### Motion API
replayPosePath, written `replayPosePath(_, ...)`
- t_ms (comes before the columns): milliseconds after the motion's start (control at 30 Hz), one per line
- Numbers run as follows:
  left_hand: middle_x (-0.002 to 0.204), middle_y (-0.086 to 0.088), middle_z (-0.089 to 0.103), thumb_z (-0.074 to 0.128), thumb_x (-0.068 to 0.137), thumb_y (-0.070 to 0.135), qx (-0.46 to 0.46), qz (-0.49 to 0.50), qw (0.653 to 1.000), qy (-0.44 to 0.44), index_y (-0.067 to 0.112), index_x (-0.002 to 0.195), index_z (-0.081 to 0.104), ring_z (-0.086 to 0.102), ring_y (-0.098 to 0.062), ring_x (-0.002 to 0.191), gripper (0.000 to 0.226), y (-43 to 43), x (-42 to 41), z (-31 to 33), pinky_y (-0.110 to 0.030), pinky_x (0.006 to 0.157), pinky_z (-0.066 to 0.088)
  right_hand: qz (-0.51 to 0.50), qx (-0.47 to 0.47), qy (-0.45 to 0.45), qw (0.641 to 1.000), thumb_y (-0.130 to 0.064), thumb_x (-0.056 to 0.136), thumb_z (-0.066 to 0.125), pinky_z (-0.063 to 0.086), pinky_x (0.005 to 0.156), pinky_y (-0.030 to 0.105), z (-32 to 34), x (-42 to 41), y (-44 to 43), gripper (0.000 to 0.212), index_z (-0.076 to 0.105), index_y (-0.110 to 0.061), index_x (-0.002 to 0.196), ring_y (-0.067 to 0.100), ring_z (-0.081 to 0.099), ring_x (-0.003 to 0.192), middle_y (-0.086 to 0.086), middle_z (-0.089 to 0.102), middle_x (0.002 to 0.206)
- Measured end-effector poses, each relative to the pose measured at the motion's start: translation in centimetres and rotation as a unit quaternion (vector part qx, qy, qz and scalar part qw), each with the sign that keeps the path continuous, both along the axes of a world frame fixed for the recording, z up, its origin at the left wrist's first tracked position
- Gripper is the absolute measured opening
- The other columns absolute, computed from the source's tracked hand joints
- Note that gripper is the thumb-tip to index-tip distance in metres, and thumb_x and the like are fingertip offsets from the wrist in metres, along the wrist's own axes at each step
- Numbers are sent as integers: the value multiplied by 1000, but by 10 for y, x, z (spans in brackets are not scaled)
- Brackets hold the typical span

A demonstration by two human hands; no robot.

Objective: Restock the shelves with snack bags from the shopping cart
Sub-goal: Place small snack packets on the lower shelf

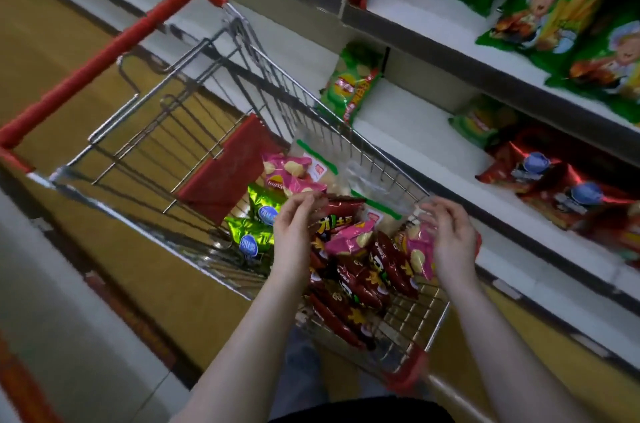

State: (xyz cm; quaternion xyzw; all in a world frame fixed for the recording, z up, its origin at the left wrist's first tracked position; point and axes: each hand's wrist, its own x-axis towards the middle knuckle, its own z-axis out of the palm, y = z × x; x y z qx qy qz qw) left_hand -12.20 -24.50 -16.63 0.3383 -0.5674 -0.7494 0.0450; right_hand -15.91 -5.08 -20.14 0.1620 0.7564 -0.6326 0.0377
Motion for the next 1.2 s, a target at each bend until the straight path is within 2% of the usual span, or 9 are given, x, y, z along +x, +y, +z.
replayPosePath(100,92,-4,70,53,96,15,8,-66,998,-3,13,91,64,63,-18,85,13,-18,-11,-12,-28,80,47,-74,27,-3,997,-17,101,38,50,93,43,-12,8,-3,22,59,-17,109,22,64,100,-4,66,100)
replayPosePath(267,90,-6,69,53,95,13,13,-136,991,-3,9,92,64,63,-16,84,11,-34,-19,-23,-21,75,50,-166,15,-9,986,-15,102,35,52,80,22,-16,34,-15,27,53,-5,118,11,62,89,-1,62,100)
replayPosePath(400,90,-1,70,53,95,15,19,-180,983,-20,10,95,64,63,-12,82,13,-34,-14,-29,-24,76,47,-206,17,-15,978,-15,101,35,50,82,26,-17,47,-19,25,55,-7,116,16,61,91,5,63,104)
replayPosePath(533,88,-2,68,53,95,13,10,-201,979,-40,9,94,63,64,-10,78,11,-34,-9,-45,-13,63,50,-208,22,-26,978,-16,101,36,49,77,23,-28,58,-20,25,55,-10,116,12,61,93,4,63,107)
replayPosePath(667,83,0,68,58,93,14,12,-212,974,-79,12,89,62,64,-6,69,7,-31,-6,-63,-18,57,48,-207,34,-61,976,-18,101,37,48,93,38,-48,64,-20,27,55,-10,119,21,61,102,6,63,110)
replayPosePath(800,87,-1,68,60,92,19,7,-222,969,-104,16,79,61,63,-14,79,13,-30,-5,-80,-29,73,49,-194,45,-69,977,-16,99,43,45,96,39,-66,64,-23,19,57,-12,111,24,59,107,7,63,109)
replayPosePath(933,92,1,68,62,91,22,-33,-221,967,-125,15,79,62,63,-24,100,15,-36,-5,-95,-44,94,46,-161,62,-105,979,-15,96,51,38,88,23,-84,67,-28,16,59,-13,109,19,57,110,5,63,112)
replayPosePath(1100,91,3,64,62,91,13,-70,-238,958,-144,12,88,62,58,-12,90,3,-41,-4,-106,-20,74,43,-44,143,-180,972,-11,93,55,43,83,21,-106,76,-38,28,59,-10,121,17,58,107,3,62,117)
replayPosePath(1200,92,3,62,63,89,11,-88,-253,949,-167,8,98,62,58,-13,89,9,-44,-3,-116,-23,74,44,72,247,-230,939,-15,87,63,47,90,33,-126,88,-42,37,59,-15,124,23,53,113,5,57,126)
